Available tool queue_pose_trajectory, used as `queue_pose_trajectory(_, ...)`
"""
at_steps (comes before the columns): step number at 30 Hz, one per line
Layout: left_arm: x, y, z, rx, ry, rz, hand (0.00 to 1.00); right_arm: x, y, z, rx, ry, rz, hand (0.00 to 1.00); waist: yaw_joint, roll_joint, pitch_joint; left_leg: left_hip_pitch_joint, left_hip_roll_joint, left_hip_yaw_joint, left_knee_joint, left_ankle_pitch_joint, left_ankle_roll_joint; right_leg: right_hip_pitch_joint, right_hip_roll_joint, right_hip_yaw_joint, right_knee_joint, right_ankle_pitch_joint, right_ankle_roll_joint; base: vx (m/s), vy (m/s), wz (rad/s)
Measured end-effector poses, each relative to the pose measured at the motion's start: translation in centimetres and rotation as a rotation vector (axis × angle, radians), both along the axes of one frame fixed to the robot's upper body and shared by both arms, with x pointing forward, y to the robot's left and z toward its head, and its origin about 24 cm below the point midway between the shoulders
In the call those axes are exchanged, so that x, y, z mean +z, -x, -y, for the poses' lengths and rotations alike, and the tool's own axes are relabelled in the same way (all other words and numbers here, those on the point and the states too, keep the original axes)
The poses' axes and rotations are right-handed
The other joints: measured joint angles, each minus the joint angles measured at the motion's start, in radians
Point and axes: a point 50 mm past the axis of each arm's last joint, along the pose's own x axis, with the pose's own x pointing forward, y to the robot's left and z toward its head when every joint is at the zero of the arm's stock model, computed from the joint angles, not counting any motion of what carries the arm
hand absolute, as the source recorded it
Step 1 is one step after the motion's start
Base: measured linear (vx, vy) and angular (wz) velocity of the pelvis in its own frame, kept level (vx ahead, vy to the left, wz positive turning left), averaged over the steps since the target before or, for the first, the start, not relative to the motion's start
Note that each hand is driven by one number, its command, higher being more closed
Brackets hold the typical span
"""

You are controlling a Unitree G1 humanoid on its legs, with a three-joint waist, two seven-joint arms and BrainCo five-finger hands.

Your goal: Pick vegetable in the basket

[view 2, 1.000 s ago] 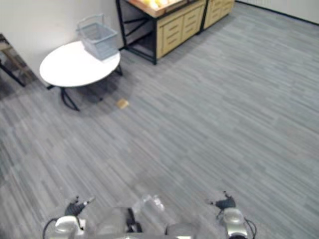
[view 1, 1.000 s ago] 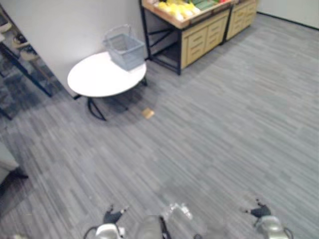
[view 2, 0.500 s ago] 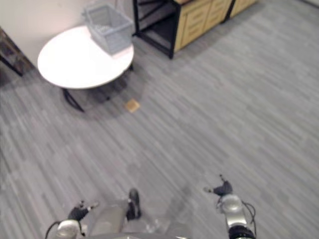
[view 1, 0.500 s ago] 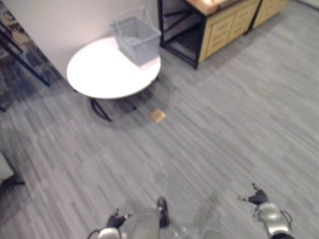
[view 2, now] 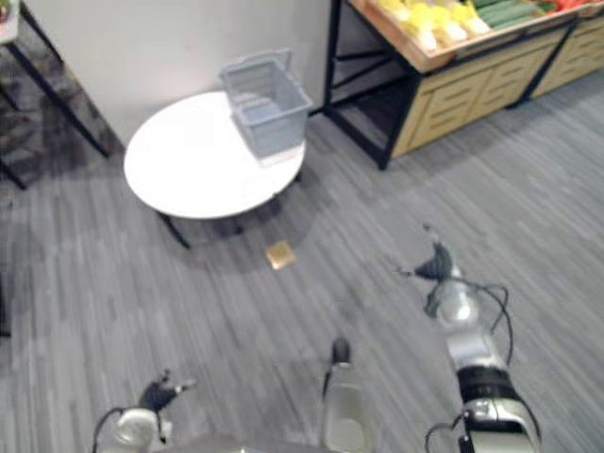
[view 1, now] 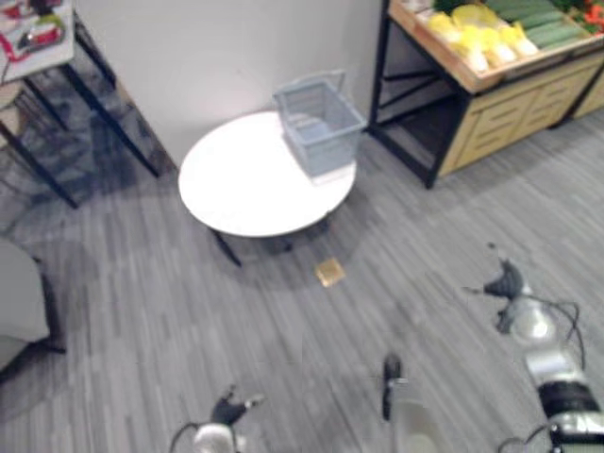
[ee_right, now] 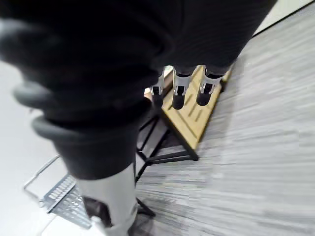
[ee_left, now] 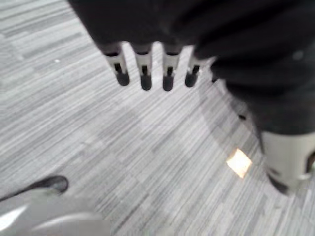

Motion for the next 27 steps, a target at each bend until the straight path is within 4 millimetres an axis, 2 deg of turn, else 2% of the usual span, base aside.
queue_pose_trajectory(1,-0.2,0.3,0.3,0.005,0.011,-0.009,0.0,0.6,-0.5,-0.4,0.016,0.013,0.02,0.0,0.002,0.014,0.004,-0.047,0.029,-0.004,0.11,0.051,0.012,0.022,0.017,-0.014,0.004,-0.021,-0.015,0.48,-0.421,0.19)
queue_pose_trajectory(2,-0.5,1.0,0.9,0.011,0.027,-0.028,0.0,1.3,-1.2,-1.3,0.053,0.028,0.037,0.0,0.017,0.032,0.013,-0.122,0.081,0.004,0.287,0.207,0.06,0.083,0.044,-0.031,-0.001,-0.057,-0.039,0.5,-0.37,0.07)
queue_pose_trajectory(3,-0.6,1.2,1.1,0.012,0.035,-0.033,0.0,1.5,-1.5,-1.7,0.068,0.036,0.041,0.0,0.028,0.023,0.026,-0.149,0.101,0.012,0.368,0.22,0.066,0.12,0.054,-0.034,-0.006,-0.075,-0.048,0.51,-0.318,-0.01)
queue_pose_trajectory(4,-0.7,1.4,1.6,0.012,0.049,-0.039,0.0,1.9,-1.9,-2.4,0.094,0.044,0.056,0.0,0.062,0.028,0.046,-0.19,0.112,0.045,0.532,0.186,0.061,0.224,0.064,-0.034,-0.029,-0.106,-0.077,0.49,-0.303,-0.07)
queue_pose_trajectory(6,-0.8,1.8,1.8,0.014,0.055,-0.043,0.0,2.7,-2.4,-3.2,0.128,0.054,0.079,0.0,0.083,0.021,0.05,-0.248,0.093,0.093,0.578,0.154,0.059,0.306,0.068,-0.034,-0.078,-0.127,-0.085,0.47,-0.251,-0.1)
queue_pose_trajectory(7,-0.6,1.8,1.8,0.021,0.057,-0.028,0.0,4.3,-3.2,-4.6,0.178,0.086,0.131,0.0,0.094,0.022,0.05,-0.323,0.053,0.168,0.488,0.12,0.041,0.365,0.071,-0.035,-0.145,-0.129,-0.09,0.47,-0.191,-0.11)
queue_pose_trajectory(9,-0.6,1.7,1.8,0.024,0.057,-0.022,0.0,5.3,-3.8,-5.2,0.203,0.114,0.156,0.0,0.099,0.023,0.05,-0.357,0.029,0.232,0.355,0.103,0.032,0.394,0.073,-0.035,-0.184,-0.13,-0.09,0.33,-0.07,-0.12)
queue_pose_trajectory(11,-0.6,1.8,1.9,0.038,0.059,-0.02,0.0,6.6,-4.4,-6.1,0.249,0.169,0.179,0.0,0.104,0.022,0.049,-0.355,-0.02,0.348,0.039,0.105,0.023,0.448,0.075,-0.042,-0.239,-0.137,-0.087,0.47,0.014,-0.06)
queue_pose_trajectory(12,-0.6,1.9,2.0,0.044,0.064,-0.021,0.0,7.2,-4.6,-6.0,0.261,0.198,0.189,0.0,0.104,0.023,0.047,-0.351,-0.05,0.396,-0.127,0.14,0.033,0.474,0.075,-0.053,-0.253,-0.144,-0.068,0.48,0.063,0.09)
queue_pose_trajectory(13,-0.6,1.8,2.2,0.044,0.068,-0.02,0.0,7.5,-4.6,-6.0,0.267,0.217,0.193,0.0,0.104,0.024,0.046,-0.342,-0.063,0.416,-0.198,0.167,0.038,0.486,0.075,-0.059,-0.254,-0.154,-0.058,0.52,0.107,0.14)
queue_pose_trajectory(14,-0.8,2.1,2.7,0.052,0.082,-0.026,0.0,8.2,-4.8,-6.0,0.277,0.263,0.205,0.0,0.107,0.036,0.039,-0.32,-0.081,0.447,-0.34,0.253,0.042,0.516,0.084,-0.062,-0.248,-0.188,-0.032,0.55,0.136,0.03)
queue_pose_trajectory(15,-0.9,2.5,2.8,0.052,0.085,-0.036,0.0,8.4,-4.9,-6.2,0.289,0.276,0.214,0.0,0.109,0.048,0.03,-0.303,-0.08,0.443,-0.385,0.333,0.077,0.535,0.096,-0.059,-0.24,-0.217,-0.019,0.54,0.14,-0.02)
queue_pose_trajectory(16,-0.9,2.5,2.7,0.051,0.084,-0.041,0.0,8.4,-4.9,-6.5,0.296,0.276,0.217,0.0,0.112,0.034,0.032,-0.291,-0.096,0.444,-0.386,0.341,0.174,0.547,0.084,-0.055,-0.225,-0.242,-0.009,0.53,0.147,0.11)
queue_pose_trajectory(17,-0.7,2.5,1.5,0.059,0.053,-0.047,0.0,8.0,-5.0,-6.9,0.315,0.285,0.202,0.0,0.114,-0.019,0.025,-0.268,-0.145,0.442,-0.397,0.322,0.169,0.547,0.038,-0.062,-0.18,-0.257,0.008,0.51,0.16,0.32)
queue_pose_trajectory(18,-0.7,2.5,1.2,0.058,0.044,-0.049,0.0,7.9,-4.9,-7.0,0.321,0.293,0.203,0.0,0.117,-0.041,0.026,-0.221,-0.182,0.434,-0.426,0.301,0.171,0.534,0.006,-0.06,-0.073,-0.265,0.02,0.5,0.166,0.39)
queue_pose_trajectory(19,-0.7,2.5,1.1,0.058,0.041,-0.051,0.0,8.0,-5.0,-7.0,0.321,0.303,0.205,0.0,0.121,-0.045,0.027,-0.194,-0.201,0.423,-0.439,0.29,0.175,0.517,-0.008,-0.057,0.01,-0.264,0.021,0.5,0.158,0.49)
queue_pose_trajectory(20,-0.7,2.5,1.0,0.056,0.035,-0.052,0.0,8.0,-5.0,-7.0,0.323,0.312,0.207,0.0,0.123,-0.051,0.027,-0.144,-0.233,0.39,-0.444,0.261,0.178,0.464,-0.036,-0.049,0.218,-0.232,0.075,0.49,0.108,0.69)
queue_pose_trajectory(21,-0.6,2.3,0.9,0.041,0.028,-0.052,0.0,8.2,-5.1,-7.1,0.326,0.323,0.212,0.0,0.115,-0.054,0.028,-0.104,-0.251,0.351,-0.439,0.229,0.18,0.38,-0.051,0.007,0.457,-0.194,0.139,0.47,0.069,0.86)
queue_pose_trajectory(22,-0.6,2.2,0.9,0.036,0.026,-0.056,0.0,8.2,-5.2,-7.2,0.331,0.327,0.211,0.0,0.112,-0.054,0.028,-0.086,-0.252,0.331,-0.434,0.217,0.18,0.344,-0.047,0.03,0.548,-0.2,0.128,0.44,0.002,0.86)
queue_pose_trajectory(23,-0.7,2.3,0.9,0.033,0.025,-0.066,0.0,8.2,-5.3,-7.7,0.346,0.336,0.207,0.0,0.11,-0.051,0.03,-0.054,-0.251,0.308,-0.439,0.208,0.185,0.297,-0.045,0.044,0.623,-0.22,0.09,0.4,-0.05,0.76)
queue_pose_trajectory(24,-0.8,2.4,0.9,0.031,0.024,-0.076,0.0,8.1,-5.5,-8.4,0.373,0.345,0.204,0.0,0.111,-0.05,0.03,-0.017,-0.244,0.284,-0.451,0.205,0.186,0.249,-0.053,0.042,0.614,-0.252,0.029,0.38,-0.07,0.76)
queue_pose_trajectory(25,-0.8,2.3,0.8,0.028,0.022,-0.075,0.0,8.3,-5.7,-9.0,0.395,0.356,0.206,0.0,0.109,-0.049,0.03,0.002,-0.23,0.26,-0.462,0.203,0.183,0.217,-0.053,0.04,0.549,-0.271,-0.007,0.39,-0.158,0.83)
queue_pose_trajectory(26,-0.6,1.8,0.6,0.024,0.016,-0.062,0.0,8.7,-5.9,-9.4,0.411,0.364,0.219,0.0,0.108,-0.046,0.031,0.011,-0.204,0.228,-0.468,0.19,0.161,0.178,-0.042,0.046,0.412,-0.278,-0.02,0.3,-0.177,0.73)
queue_pose_trajectory(27,-0.5,1.5,0.5,0.021,0.011,-0.054,0.0,8.9,-5.9,-9.5,0.414,0.365,0.227,0.0,0.108,-0.048,0.03,0.011,-0.194,0.211,-0.468,0.187,0.156,0.162,-0.033,0.059,0.335,-0.276,-0.018,0.29,-0.205,0.86)
